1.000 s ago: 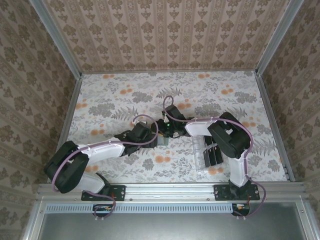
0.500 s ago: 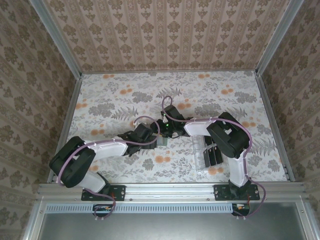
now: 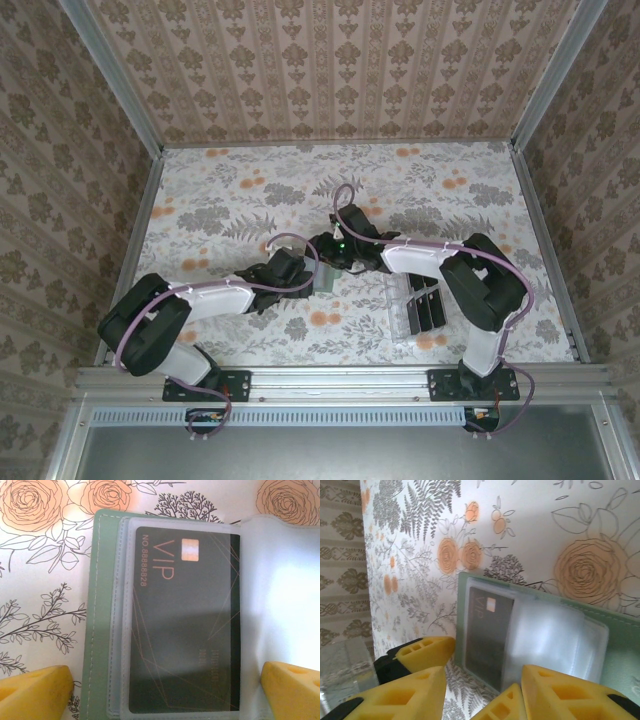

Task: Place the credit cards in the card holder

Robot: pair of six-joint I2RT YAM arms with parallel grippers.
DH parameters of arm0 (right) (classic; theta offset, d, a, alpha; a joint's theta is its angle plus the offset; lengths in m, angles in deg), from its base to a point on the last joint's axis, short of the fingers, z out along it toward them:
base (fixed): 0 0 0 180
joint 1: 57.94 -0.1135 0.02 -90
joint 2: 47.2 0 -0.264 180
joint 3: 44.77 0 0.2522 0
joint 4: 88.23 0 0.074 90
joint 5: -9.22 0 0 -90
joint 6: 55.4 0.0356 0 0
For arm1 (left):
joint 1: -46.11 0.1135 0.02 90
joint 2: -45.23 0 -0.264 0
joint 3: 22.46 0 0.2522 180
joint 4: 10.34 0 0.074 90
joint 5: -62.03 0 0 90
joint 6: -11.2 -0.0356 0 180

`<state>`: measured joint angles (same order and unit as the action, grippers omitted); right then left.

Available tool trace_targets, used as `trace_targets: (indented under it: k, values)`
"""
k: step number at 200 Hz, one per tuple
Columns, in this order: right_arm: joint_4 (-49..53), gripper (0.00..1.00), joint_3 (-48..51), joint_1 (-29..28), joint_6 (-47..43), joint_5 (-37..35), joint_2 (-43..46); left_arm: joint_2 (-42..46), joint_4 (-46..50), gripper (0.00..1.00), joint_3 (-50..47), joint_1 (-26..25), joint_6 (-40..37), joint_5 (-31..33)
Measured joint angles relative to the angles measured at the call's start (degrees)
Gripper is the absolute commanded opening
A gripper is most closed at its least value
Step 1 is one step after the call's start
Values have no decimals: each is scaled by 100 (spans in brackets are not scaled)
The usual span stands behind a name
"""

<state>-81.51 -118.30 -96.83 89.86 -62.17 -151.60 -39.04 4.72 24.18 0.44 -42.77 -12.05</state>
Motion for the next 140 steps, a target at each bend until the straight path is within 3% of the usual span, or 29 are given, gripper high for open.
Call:
trace_targets:
  k: [140]
  values:
    - [55, 45, 98, 0, -2, -63, -472, 33, -50, 100, -39, 2, 0, 0]
